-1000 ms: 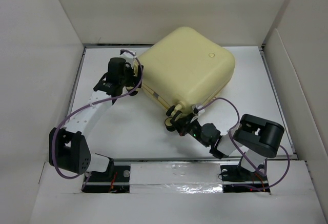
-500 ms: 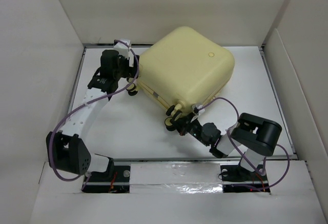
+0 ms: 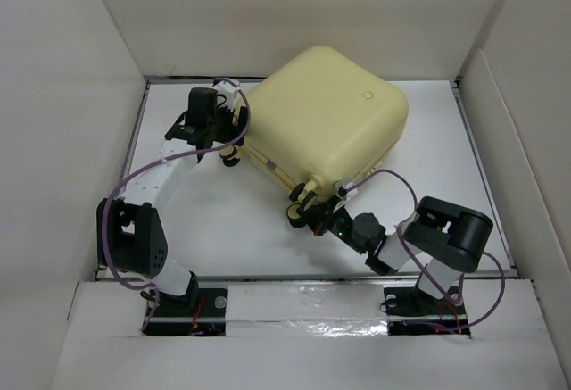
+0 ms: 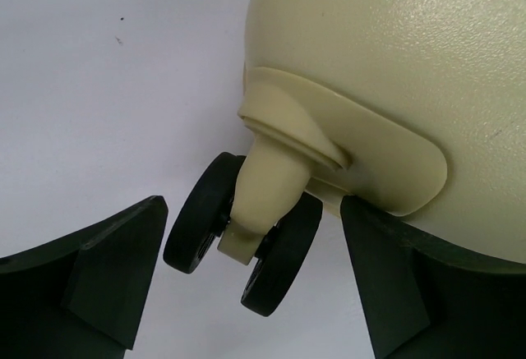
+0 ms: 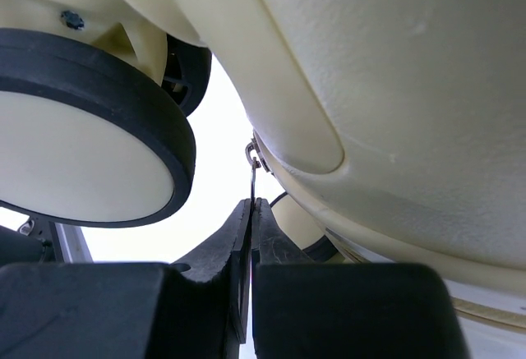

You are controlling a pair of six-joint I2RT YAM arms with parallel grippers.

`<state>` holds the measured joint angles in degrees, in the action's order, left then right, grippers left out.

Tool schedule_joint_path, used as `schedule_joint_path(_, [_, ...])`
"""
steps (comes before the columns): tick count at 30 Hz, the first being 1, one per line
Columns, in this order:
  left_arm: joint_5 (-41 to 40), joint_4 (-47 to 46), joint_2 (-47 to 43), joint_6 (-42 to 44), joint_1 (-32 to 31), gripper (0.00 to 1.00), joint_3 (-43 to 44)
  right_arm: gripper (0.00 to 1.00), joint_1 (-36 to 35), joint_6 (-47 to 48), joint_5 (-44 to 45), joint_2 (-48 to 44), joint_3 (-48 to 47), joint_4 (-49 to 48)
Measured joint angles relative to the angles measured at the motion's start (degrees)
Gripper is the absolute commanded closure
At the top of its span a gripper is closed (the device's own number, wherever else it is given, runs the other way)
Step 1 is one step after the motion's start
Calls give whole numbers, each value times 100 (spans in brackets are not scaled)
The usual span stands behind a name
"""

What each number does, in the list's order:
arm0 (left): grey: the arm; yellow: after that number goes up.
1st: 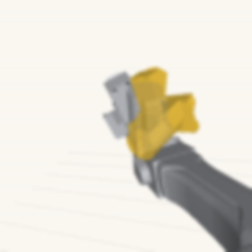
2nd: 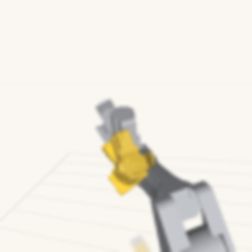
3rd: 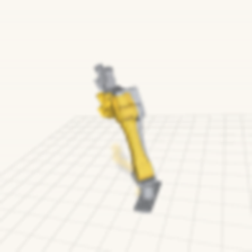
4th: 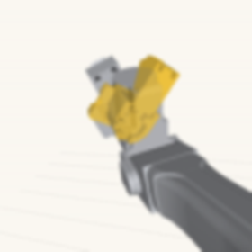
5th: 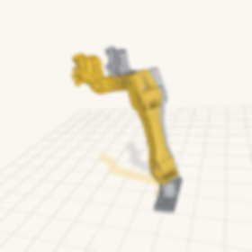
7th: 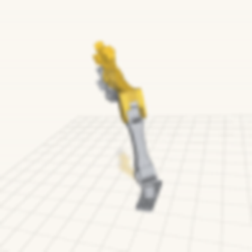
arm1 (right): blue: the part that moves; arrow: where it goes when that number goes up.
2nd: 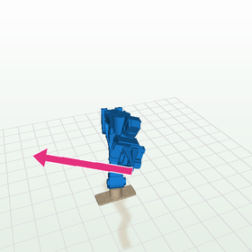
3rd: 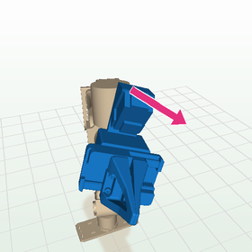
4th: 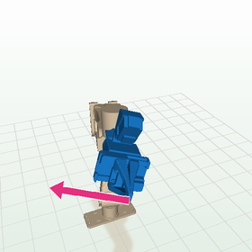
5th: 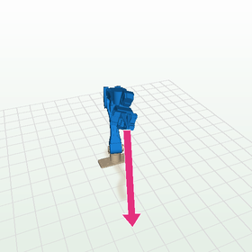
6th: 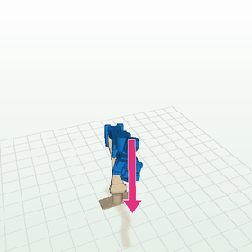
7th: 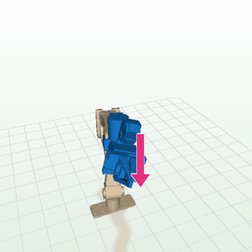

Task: Pack the luggage

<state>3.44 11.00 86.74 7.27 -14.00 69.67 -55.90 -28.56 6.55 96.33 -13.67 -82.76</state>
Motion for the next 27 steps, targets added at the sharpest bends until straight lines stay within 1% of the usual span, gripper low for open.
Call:
schedule_joint_path(2, [44,44,63,20,0,24,55,100,2,-2,-2,0,2,0])
schedule_joint_path(3, [63,50,98,26,-2,35,72,100,9,-2,-13,0,4,0])
schedule_joint_path(5, [116,46,175,26,9,46,103,100,44,-35,-59,2,28,-17])
schedule_joint_path(6, [116,68,212,50,11,65,129,100,79,-55,-107,2,48,-33])
schedule_joint_path(7, [144,90,236,83,22,74,162,100,107,-87,-149,2,66,-44])
schedule_joint_path(8, [162,111,245,66,24,81,186,100,146,-105,-210,0,79,-59])
schedule_joint_path(9, [177,125,249,66,24,96,199,100,190,-144,-273,0,107,-68])
schedule_joint_path(10, [188,129,256,66,26,100,208,100,245,-199,-348,-4,142,-76])
schedule_joint_path(15, [223,57,232,-103,39,100,155,100,743,-553,-1008,-278,295,55])
schedule_joint_path(17, [269,-247,81,-313,50,100,-133,100,1113,-675,-1438,-575,332,293])
schedule_joint_path(19, [173,-549,-114,-632,-37,100,-442,100,1462,-699,-1906,-1010,321,732])
schedule_joint_path(22, [-72,-680,-356,-1165,-317,100,-691,100,1812,-496,-2157,-2011,251,2144])
schedule_joint_path(27, [-713,-1602,-977,-2057,-1019,100,-1725,100,2107,39,-2000,-3499,-66,4754])
